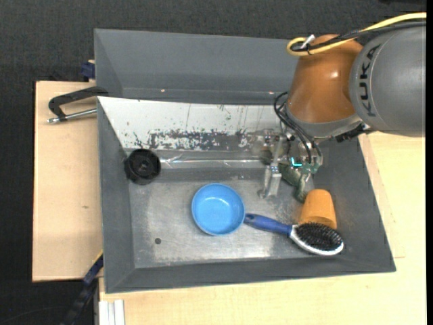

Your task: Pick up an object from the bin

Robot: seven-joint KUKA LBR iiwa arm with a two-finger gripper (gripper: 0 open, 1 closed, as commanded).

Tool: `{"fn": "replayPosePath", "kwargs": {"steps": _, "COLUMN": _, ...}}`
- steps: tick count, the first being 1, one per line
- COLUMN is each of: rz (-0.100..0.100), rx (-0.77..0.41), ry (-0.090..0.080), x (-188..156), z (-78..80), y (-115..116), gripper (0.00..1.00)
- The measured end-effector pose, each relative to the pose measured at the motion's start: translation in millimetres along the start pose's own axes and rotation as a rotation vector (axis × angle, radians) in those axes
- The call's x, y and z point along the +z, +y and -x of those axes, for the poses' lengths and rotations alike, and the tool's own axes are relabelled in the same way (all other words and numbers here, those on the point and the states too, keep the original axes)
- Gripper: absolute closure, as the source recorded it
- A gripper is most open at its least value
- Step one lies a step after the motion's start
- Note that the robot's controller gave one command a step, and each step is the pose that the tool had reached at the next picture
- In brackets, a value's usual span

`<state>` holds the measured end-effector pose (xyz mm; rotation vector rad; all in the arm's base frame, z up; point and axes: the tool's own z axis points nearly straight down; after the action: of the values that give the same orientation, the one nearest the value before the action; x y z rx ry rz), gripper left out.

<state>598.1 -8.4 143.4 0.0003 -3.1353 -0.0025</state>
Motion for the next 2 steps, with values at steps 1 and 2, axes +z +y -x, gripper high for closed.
{"fn": "replayPosePath", "kwargs": {"steps": 1, "rz": 0.002, "rx": 0.192, "ry": -0.004, "x": -4, "z": -63.8, "y": 28, "gripper": 0.00}}
{"fn": "replayPosePath", "kwargs": {"steps": 2, "rz": 0.000, "rx": 0.191, "ry": -0.002, "x": 55, "z": -90.7, "y": 48, "gripper": 0.00}}
